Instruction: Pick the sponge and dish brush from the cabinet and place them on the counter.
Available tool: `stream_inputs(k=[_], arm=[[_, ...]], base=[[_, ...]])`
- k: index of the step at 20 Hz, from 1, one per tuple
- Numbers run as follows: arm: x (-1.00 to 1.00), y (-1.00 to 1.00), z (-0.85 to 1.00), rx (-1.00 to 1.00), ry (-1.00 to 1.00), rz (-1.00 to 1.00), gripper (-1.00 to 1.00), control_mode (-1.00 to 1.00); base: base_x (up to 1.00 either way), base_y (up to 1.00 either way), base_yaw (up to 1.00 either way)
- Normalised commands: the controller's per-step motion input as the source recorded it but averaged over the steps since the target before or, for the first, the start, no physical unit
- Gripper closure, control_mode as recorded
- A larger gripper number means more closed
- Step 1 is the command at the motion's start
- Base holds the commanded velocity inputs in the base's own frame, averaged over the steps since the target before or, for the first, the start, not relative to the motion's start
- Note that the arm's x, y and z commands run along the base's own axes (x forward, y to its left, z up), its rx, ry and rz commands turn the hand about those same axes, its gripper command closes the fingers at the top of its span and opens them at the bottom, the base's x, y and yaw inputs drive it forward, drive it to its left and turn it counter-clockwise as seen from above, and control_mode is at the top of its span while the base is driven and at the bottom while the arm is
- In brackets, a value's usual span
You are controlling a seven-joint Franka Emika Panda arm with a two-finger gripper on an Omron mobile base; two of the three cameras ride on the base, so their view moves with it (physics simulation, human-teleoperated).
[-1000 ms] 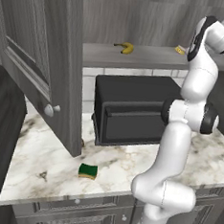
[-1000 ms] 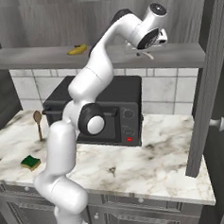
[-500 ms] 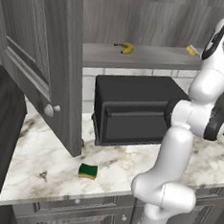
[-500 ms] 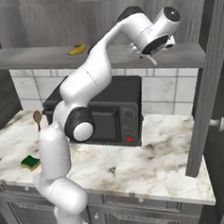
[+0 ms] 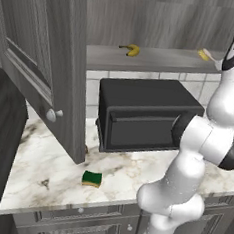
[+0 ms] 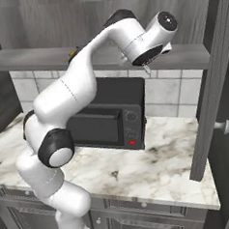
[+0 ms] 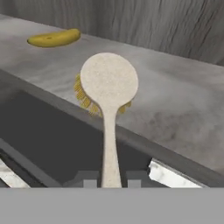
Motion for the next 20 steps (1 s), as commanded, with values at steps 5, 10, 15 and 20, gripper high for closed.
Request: stream_inputs(k=[5,10,15,20], arm=[[-0.79,0.45,-0.04,-0.14,-0.07,-0.05,1.0,-1.0],[-0.83,0.42,-0.04,-0.13,-0.08,-0.11,1.0,-1.0],[-0.8,0.31,0.0,-0.02,-0.04,-0.22,1.0,-1.0],[-0.6,0.28,0.0,0.01,-0.01,-0.25,1.0,-1.0]], base=[[0.0,0.0,0.0],[0.0,0.0,0.0],[0.0,0.0,0.0],[0.0,0.0,0.0]])
